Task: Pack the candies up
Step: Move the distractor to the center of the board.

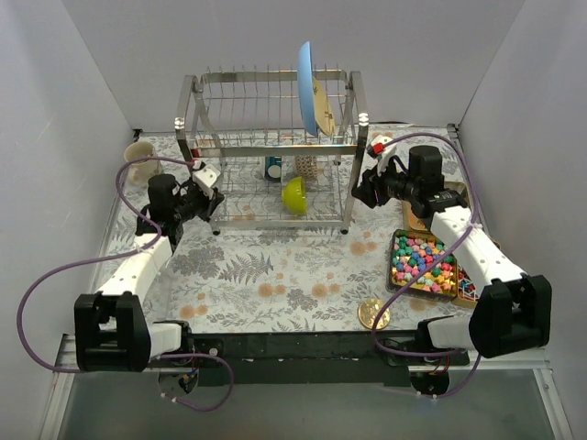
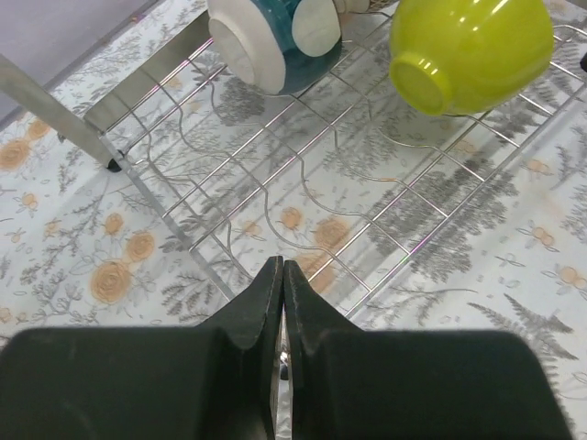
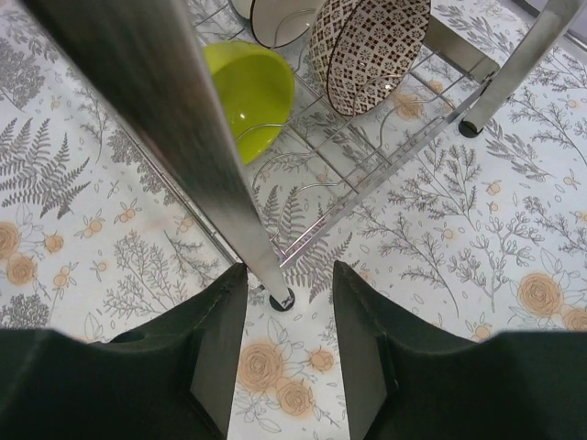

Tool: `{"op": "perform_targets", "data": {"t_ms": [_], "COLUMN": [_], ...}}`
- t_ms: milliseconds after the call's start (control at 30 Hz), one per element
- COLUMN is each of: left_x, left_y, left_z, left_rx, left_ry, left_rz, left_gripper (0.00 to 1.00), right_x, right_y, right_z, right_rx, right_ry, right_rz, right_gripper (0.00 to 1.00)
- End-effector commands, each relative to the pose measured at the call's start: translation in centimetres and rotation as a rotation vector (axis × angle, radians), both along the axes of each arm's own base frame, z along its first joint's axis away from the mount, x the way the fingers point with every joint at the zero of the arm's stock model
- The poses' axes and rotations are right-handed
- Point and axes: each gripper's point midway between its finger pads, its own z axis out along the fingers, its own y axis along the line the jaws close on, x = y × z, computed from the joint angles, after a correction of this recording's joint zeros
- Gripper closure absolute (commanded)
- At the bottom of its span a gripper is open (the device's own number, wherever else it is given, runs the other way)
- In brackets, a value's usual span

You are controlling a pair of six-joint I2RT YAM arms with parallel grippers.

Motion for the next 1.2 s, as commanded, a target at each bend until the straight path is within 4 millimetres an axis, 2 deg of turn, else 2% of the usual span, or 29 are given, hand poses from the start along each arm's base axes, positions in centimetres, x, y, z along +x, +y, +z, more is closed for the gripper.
{"op": "perform_targets", "data": {"t_ms": [0,33,67,133,167,200,267,333,500,567,600,633,667,700,733,767,800,833,867,900,967,1033,1100,1167], "left_x": [4.6,5.3,6.0,6.8,7.7,7.9,8.6,8.5,7.3,6.7,6.2,5.6,5.2,4.7,4.0,3.6,3.2,2.9,2.6,2.5,2.2,2.2,1.6,1.2], "left_y": [4.4,5.0,6.0,6.9,7.7,7.8,7.9,7.2,5.6,5.4,5.2,5.1,5.0,4.8,4.7,4.5,4.5,4.5,4.5,4.6,4.7,5.1,5.0,5.2], "left_z": [3.3,4.0,3.3,3.2,3.2,3.2,3.2,3.3,3.3,3.5,3.1,3.9,3.9,3.9,3.8,3.8,3.6,3.1,3.4,3.2,2.9,2.7,2.4,2.2], "left_rx": [0.071,0.073,0.076,0.08,0.086,0.082,0.078,0.054,-0.006,-0.024,-0.031,-0.031,-0.032,-0.033,-0.033,-0.038,-0.041,-0.05,-0.053,-0.061,-0.066,-0.078,-0.095,-0.108], "left_ry": [-0.125,-0.137,-0.122,-0.12,-0.119,-0.119,-0.106,-0.096,-0.077,-0.07,-0.057,-0.077,-0.078,-0.08,-0.082,-0.082,-0.076,-0.059,-0.063,-0.051,-0.039,-0.025,-0.008,0.007], "left_rz": [0.088,0.09,0.092,0.092,0.099,0.086,0.07,0.032,-0.042,-0.047,-0.047,-0.05,-0.053,-0.056,-0.056,-0.061,-0.056,-0.045,-0.04,-0.025,-0.004,0.036,0.054,0.085], "left_gripper": [1.0,1.0,1.0,1.0,1.0,1.0,1.0,1.0,1.0,1.0,1.0,1.0,1.0,1.0,1.0,1.0,1.0,1.0,1.0,1.0,1.0,1.0,1.0,1.0], "right_x": [4.9,5.2,6.0,6.9,7.5,8.1,9.0,9.8,10.9,10.3,9.2,7.6,5.8,3.9,2.6,1.0,-0.5,-1.4,-2.1,-3.2,-3.1,-2.3,-0.3,1.7], "right_y": [0.0,0.2,0.4,0.7,0.8,1.0,1.2,1.6,2.2,1.6,1.2,1.0,1.8,2.0,2.3,2.7,3.6,4.2,4.6,6.2,7.5,8.9,9.5,9.3], "right_z": [4.7,4.8,5.8,5.4,6.1,5.6,6.2,6.0,6.5,6.7,7.8,5.4,5.2,6.1,5.3,3.7,3.8,3.4,2.6,2.7,3.2,2.8,3.3,3.5], "right_rx": [0.029,0.036,0.051,0.056,0.065,0.062,0.071,0.071,0.059,0.04,0.027,0.0,0.02,0.036,0.045,0.043,0.045,0.031,0.006,-0.005,-0.016,-0.039,-0.065,-0.098], "right_ry": [-0.16,-0.154,-0.187,-0.172,-0.185,-0.171,-0.183,-0.182,-0.201,-0.198,-0.236,-0.172,-0.159,-0.175,-0.144,-0.083,-0.083,-0.09,-0.088,-0.11,-0.143,-0.142,-0.188,-0.222], "right_rz": [-0.079,-0.08,-0.077,-0.077,-0.079,-0.081,-0.083,-0.085,-0.087,-0.107,-0.095,-0.076,-0.002,0.033,0.055,0.08,0.117,0.147,0.163,0.203,0.218,0.226,0.199,0.137], "right_gripper": [0.51,0.51,0.51,0.51,0.51,0.51,0.51,0.5,0.51,0.5,0.51,0.51,0.57,0.63,0.75,0.98,0.99,0.99,0.99,0.99,0.99,0.99,0.99,0.99]}}
